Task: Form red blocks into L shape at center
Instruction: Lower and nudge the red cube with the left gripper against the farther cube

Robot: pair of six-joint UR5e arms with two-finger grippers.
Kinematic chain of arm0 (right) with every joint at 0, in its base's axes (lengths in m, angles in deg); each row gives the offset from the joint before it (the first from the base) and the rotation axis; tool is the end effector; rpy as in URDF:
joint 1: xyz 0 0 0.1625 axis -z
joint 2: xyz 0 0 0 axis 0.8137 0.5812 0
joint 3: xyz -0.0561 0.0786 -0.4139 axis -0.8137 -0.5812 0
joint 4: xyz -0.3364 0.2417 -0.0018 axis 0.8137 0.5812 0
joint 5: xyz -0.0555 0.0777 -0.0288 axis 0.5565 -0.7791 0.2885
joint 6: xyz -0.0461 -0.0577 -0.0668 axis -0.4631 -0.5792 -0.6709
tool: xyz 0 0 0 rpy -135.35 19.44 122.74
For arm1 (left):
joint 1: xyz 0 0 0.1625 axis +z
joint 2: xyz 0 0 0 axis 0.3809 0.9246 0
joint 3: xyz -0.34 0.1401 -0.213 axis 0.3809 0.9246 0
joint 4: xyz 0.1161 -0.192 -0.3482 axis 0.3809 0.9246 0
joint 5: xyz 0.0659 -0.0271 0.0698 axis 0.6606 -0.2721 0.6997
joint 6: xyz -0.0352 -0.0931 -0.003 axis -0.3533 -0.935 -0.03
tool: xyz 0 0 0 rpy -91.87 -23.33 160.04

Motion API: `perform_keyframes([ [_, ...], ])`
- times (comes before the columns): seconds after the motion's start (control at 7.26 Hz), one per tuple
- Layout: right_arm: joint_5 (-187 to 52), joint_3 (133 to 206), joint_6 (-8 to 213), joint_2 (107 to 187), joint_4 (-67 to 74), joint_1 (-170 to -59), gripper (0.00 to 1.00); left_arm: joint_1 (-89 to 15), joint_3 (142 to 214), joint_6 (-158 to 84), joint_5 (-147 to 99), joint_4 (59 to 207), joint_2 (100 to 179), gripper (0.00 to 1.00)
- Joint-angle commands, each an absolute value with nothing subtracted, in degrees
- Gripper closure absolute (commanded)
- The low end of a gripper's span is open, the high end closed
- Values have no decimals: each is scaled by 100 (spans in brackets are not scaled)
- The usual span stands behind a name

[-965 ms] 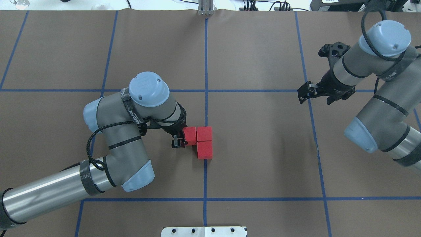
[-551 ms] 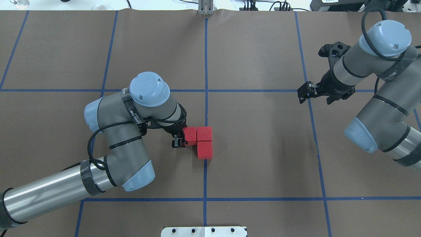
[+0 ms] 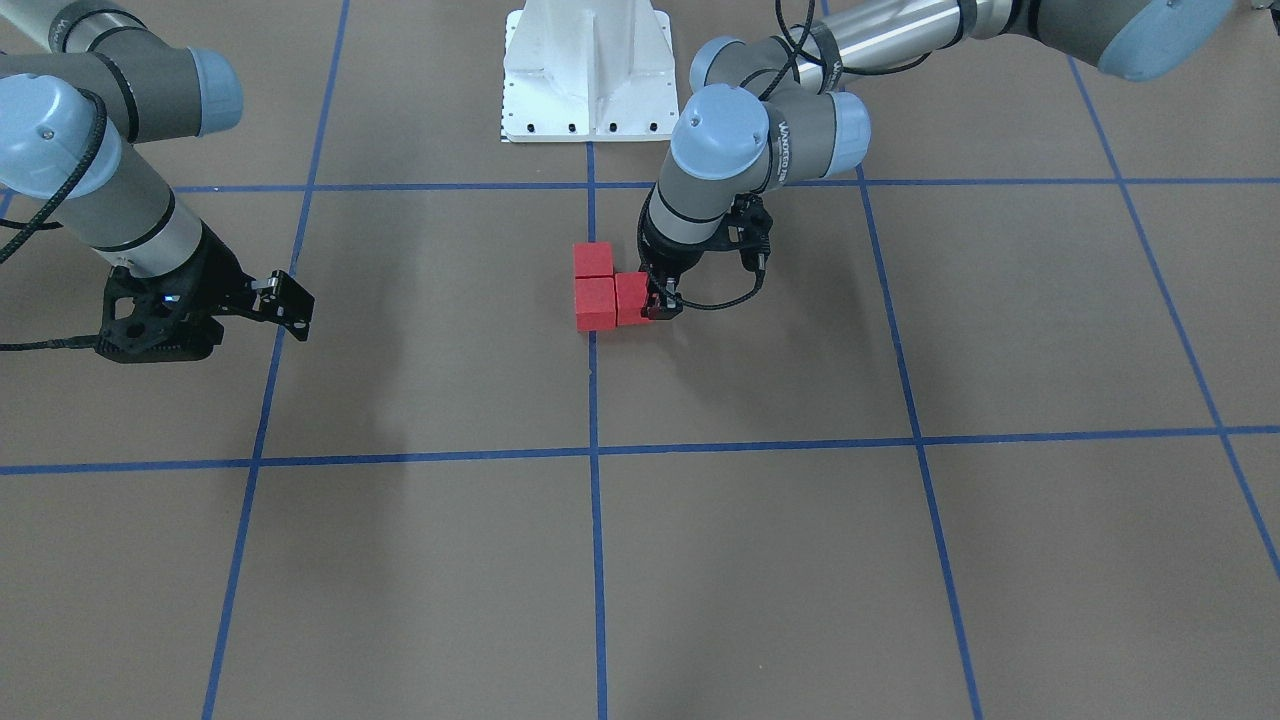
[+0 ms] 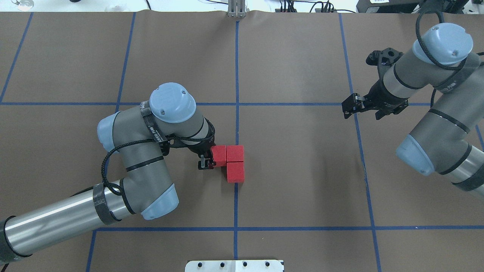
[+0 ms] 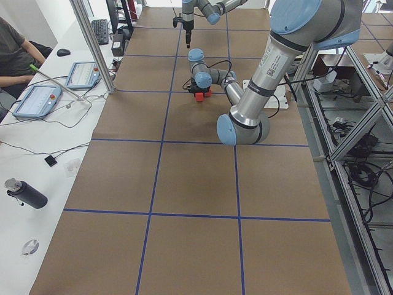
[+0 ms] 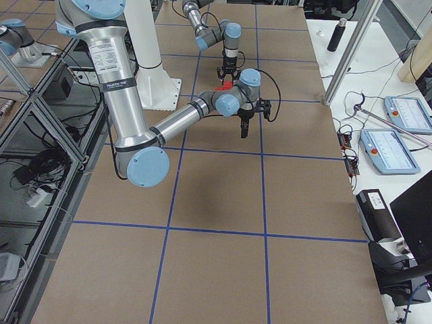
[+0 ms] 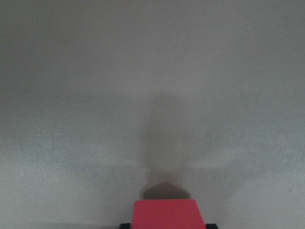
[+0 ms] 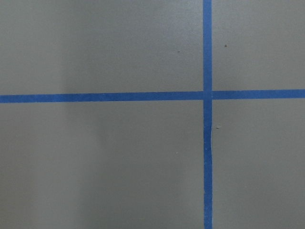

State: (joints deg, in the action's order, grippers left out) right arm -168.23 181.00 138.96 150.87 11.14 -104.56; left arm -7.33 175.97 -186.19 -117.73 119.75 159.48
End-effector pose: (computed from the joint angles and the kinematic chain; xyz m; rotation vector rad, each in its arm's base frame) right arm -0.3153 -0.4985 0.3815 0.0065 -0.8303 0.0271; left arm 0.5729 -0.4314 0.2288 -0.7845 0.7205 -1.4609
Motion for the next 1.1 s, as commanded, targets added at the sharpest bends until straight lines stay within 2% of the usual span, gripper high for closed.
perform_keyframes([
  [0.0,-16823,18101,13896,15087,1114,-10456,1,-732,17486,-18623,-11711,12159,15955,100],
  [0.14,-16823,18110,13896,15087,1114,-10456,1,-732,17494,-18605,-11711,12169,15981,94],
  [0.28,-16823,18118,13905,15087,1114,-10456,1,-732,17494,-18614,-11711,12160,16007,1],
  [0.96,-16823,18110,13905,15069,1114,-10456,1,-741,17765,-18614,-11763,12099,15911,0],
])
